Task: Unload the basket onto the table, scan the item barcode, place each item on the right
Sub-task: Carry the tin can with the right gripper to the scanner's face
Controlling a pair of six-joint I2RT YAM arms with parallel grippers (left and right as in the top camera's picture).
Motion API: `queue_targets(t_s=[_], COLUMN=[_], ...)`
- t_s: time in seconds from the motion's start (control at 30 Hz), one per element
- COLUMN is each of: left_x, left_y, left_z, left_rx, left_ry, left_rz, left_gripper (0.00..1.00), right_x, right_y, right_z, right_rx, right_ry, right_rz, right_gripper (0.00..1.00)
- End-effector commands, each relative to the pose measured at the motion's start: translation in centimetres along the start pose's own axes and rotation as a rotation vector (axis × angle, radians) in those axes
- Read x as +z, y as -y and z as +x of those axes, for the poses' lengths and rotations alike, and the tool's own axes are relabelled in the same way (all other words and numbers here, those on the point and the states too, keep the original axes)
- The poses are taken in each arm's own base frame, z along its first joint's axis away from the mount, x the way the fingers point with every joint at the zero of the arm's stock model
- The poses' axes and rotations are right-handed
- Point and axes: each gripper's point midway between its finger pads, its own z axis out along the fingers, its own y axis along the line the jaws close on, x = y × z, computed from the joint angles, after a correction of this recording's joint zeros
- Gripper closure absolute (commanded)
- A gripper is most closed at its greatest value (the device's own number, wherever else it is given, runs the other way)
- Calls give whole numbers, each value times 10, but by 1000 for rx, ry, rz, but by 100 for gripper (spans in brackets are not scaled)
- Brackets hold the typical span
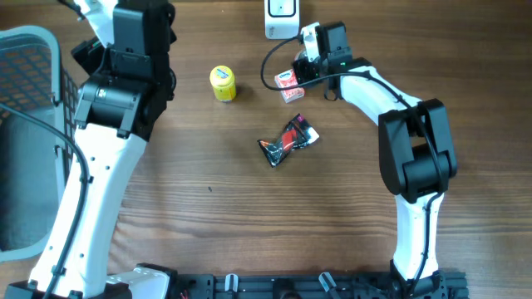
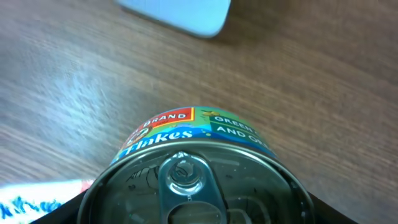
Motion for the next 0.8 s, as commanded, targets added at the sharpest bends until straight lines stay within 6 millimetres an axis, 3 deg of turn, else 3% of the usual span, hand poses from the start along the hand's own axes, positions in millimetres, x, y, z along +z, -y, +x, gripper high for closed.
queue_targets(t_s=[0.0, 0.3, 0.77], left_x=[-5, -5, -5], left_y=[-5, -5, -5], left_z=[-9, -9, -9], left_rx=[-19, -18, -20], left_ry=[16, 15, 15], left_rz=[2, 2, 2], left_gripper=[0, 0, 0], right_x=[1, -5, -31], right_y=[-18, -29, -16], right_z=[-18, -58, -134], right_rx=[44, 21, 19], right_ry=[54, 207, 549], right_rz=[-46, -52, 15], right_gripper=[32, 33, 32])
